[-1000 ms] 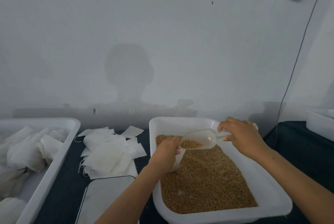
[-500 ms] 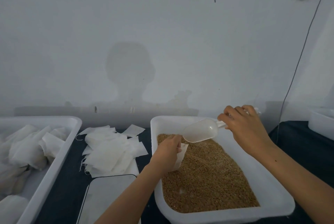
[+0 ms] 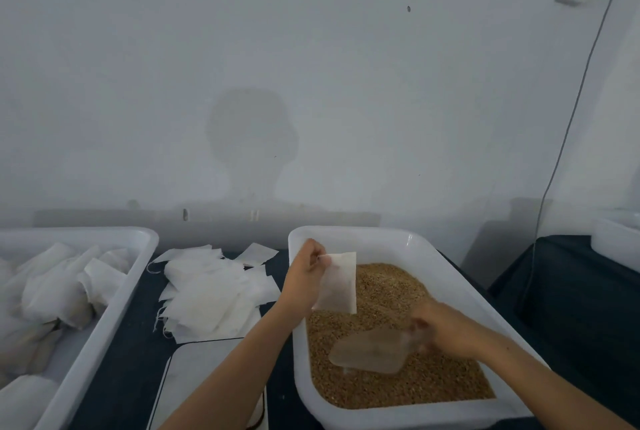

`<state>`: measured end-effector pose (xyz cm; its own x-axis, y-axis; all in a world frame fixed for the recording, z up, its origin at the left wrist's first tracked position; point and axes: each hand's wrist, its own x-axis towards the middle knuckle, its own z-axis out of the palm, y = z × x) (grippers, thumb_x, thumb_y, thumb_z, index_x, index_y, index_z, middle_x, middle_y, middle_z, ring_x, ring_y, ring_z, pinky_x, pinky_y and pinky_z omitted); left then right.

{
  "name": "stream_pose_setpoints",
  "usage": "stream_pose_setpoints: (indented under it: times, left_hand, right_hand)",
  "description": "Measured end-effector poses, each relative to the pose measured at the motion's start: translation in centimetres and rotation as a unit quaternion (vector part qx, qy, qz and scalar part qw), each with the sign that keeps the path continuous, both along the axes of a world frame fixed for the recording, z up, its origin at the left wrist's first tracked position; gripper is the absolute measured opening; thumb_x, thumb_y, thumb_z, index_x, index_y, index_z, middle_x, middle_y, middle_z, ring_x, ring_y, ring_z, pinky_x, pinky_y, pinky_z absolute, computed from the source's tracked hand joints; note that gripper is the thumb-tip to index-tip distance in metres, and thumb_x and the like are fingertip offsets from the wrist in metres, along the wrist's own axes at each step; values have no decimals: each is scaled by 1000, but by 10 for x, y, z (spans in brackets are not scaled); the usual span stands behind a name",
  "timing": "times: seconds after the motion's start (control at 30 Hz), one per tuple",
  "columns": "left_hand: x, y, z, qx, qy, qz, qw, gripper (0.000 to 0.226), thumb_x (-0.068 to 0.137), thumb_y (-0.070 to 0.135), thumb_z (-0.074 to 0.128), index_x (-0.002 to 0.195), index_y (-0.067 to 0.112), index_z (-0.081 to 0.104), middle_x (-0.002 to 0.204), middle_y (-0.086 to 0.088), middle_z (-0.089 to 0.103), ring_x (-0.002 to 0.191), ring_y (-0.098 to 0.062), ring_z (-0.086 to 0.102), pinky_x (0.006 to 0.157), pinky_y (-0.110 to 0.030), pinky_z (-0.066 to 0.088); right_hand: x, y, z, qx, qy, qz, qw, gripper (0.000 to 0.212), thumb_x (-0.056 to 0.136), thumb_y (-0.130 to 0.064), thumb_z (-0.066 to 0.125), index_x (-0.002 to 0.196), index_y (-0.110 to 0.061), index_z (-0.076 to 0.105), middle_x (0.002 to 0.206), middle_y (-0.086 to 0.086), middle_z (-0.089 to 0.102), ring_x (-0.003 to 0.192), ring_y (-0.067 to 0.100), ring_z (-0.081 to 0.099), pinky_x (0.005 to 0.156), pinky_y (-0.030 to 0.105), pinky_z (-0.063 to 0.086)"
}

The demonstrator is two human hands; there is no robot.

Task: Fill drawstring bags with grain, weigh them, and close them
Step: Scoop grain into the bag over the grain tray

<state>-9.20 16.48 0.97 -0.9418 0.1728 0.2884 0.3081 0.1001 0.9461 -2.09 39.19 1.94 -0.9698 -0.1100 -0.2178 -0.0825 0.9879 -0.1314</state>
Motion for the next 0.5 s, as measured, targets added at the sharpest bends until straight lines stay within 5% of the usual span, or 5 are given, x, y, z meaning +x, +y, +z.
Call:
stream_pose_setpoints:
  times: [0.1, 0.13, 0.23, 0.33, 0.5]
  left_hand:
    - [4, -1, 4, 101, -42, -28, 994, 20, 100, 8, 41, 80, 12, 41, 80, -7, 39, 75, -20, 34, 60, -27, 33]
    - [6, 0, 4, 111, -43, -33, 992, 20, 100, 8, 40, 80, 11, 41, 80, -7, 39, 75, -21, 34, 60, -28, 33]
    - [13, 9, 8, 96, -28, -45, 994, 19, 99, 9, 41, 80, 13, 43, 76, -2, 42, 69, -13, 37, 56, -21, 34]
    - [21, 17, 15, 90, -2, -67, 994, 18, 98, 9, 44, 81, 14, 44, 73, 1, 45, 68, -13, 40, 57, -20, 35]
    - [33, 10, 27, 82, 79, -43, 993, 10, 96, 9, 49, 86, 13, 52, 86, 3, 58, 78, -16, 53, 69, -24, 45]
  right_hand:
    - [-3, -5, -1, 34, -13, 23, 999, 14, 86, -30, 64, 95, -33, 55, 97, -16, 47, 96, 7, 46, 80, 21, 38]
    - [-4, -6, 1, 12, -10, 26, 1000, 25, 86, -33, 64, 109, -30, 54, 106, -14, 49, 101, 7, 48, 87, 23, 41]
    - [-7, -22, 12, -247, 36, -4, 968, 36, 92, -35, 57, 127, -28, 50, 123, -18, 51, 115, 3, 50, 99, 25, 43]
    - [-13, -48, 21, -418, 151, -28, 895, 16, 90, -33, 60, 105, -27, 64, 100, -13, 68, 95, 7, 63, 84, 27, 50]
    - [-11, -66, 36, -241, 393, -13, 888, 22, 90, -24, 60, 70, -16, 59, 58, -9, 51, 56, 5, 45, 53, 22, 32]
